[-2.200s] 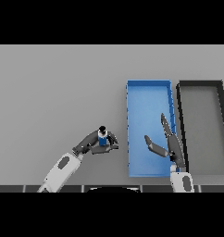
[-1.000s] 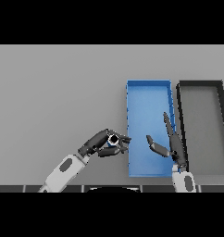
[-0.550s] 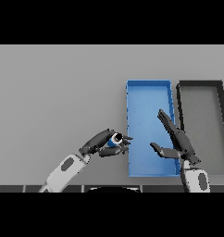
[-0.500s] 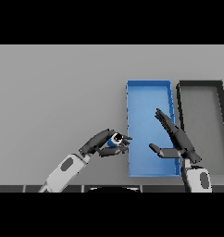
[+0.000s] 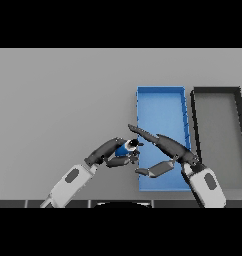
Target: Pick up the blue pipe and place it into the blue bin.
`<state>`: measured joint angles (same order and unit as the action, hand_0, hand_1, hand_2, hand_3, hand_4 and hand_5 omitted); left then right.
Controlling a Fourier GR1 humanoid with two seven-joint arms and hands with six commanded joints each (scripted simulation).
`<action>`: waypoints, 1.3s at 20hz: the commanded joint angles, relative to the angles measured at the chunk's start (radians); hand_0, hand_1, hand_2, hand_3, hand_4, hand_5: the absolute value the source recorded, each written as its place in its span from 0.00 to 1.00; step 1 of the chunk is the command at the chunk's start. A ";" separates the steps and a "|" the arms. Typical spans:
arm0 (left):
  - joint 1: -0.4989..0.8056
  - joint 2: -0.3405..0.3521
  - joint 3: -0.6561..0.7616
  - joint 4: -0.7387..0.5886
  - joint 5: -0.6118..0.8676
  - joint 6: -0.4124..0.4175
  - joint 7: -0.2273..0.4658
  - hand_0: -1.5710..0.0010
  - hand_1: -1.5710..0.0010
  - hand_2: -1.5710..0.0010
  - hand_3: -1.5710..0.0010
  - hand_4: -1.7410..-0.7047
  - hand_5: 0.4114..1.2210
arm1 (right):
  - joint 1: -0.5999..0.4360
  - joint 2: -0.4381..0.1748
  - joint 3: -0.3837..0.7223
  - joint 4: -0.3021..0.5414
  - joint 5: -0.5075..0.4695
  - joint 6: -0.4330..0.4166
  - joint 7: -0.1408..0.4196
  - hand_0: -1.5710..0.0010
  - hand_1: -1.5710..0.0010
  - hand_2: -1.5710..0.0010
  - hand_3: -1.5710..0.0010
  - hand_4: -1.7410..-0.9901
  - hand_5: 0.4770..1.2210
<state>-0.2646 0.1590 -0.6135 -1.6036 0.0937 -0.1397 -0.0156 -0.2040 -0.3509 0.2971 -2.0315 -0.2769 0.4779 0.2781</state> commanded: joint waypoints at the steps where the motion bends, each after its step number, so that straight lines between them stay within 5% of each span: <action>1: 0.010 0.000 -0.009 -0.008 -0.005 -0.001 -0.012 0.00 0.00 0.00 0.05 0.00 1.00 | -0.016 0.012 0.016 0.006 -0.002 0.002 0.015 1.00 1.00 1.00 1.00 0.62 0.07; 10: 0.005 0.018 -0.020 0.000 -0.002 -0.021 -0.057 0.00 0.00 0.00 0.02 0.00 1.00 | -0.207 0.136 0.110 0.133 0.006 0.032 0.099 1.00 1.00 1.00 1.00 0.70 0.04; 12: 0.009 0.016 -0.014 0.006 0.026 -0.033 -0.054 0.00 0.00 0.00 0.06 0.00 1.00 | -0.243 0.151 0.118 0.155 -0.004 0.046 0.107 0.97 0.95 0.93 0.97 0.66 0.04; 14: -0.024 0.060 -0.029 0.002 -0.032 -0.030 0.003 0.25 0.31 0.32 0.34 0.06 1.00 | -0.298 0.172 0.119 0.206 -0.006 0.062 0.142 0.78 0.76 0.76 0.81 0.54 0.04; 15: -0.030 0.082 -0.043 -0.003 -0.039 -0.049 0.046 0.37 0.44 0.46 0.48 0.18 1.00 | -0.307 0.183 0.129 0.211 -0.009 0.073 0.158 0.66 0.66 0.66 0.72 0.51 0.04; 16: -0.025 0.081 -0.048 -0.011 -0.051 -0.046 0.085 0.48 0.55 0.57 0.58 0.25 1.00 | -0.309 0.181 0.128 0.218 -0.008 0.090 0.140 0.54 0.55 0.53 0.60 0.41 0.06; 17: -0.020 0.064 -0.041 -0.004 -0.062 -0.037 0.055 0.51 0.55 0.56 0.63 0.20 1.00 | -0.304 0.192 0.136 0.222 -0.021 0.097 0.135 0.43 0.44 0.42 0.51 0.34 0.10; 19: -0.023 0.034 -0.021 0.000 -0.056 -0.015 0.026 0.32 0.35 0.38 0.40 0.13 1.00 | -0.316 0.206 0.139 0.227 -0.087 0.097 0.175 0.28 0.28 0.27 0.39 0.24 0.25; 21: 0.004 0.030 -0.013 -0.012 -0.020 -0.018 -0.014 0.21 0.23 0.29 0.26 0.08 1.00 | -0.295 0.218 0.139 0.244 -0.120 0.099 0.182 0.18 0.18 0.17 0.25 0.33 0.47; 26: 0.001 0.008 0.007 -0.005 0.024 -0.031 -0.030 0.07 0.07 0.13 0.08 0.03 1.00 | -0.288 0.215 0.156 0.223 0.003 0.110 0.073 0.06 0.06 0.06 0.08 0.38 0.83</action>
<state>-0.2639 0.1670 -0.6071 -1.6084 0.1190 -0.1730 -0.0521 -0.4925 -0.1353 0.4526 -1.8088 -0.2739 0.5875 0.3502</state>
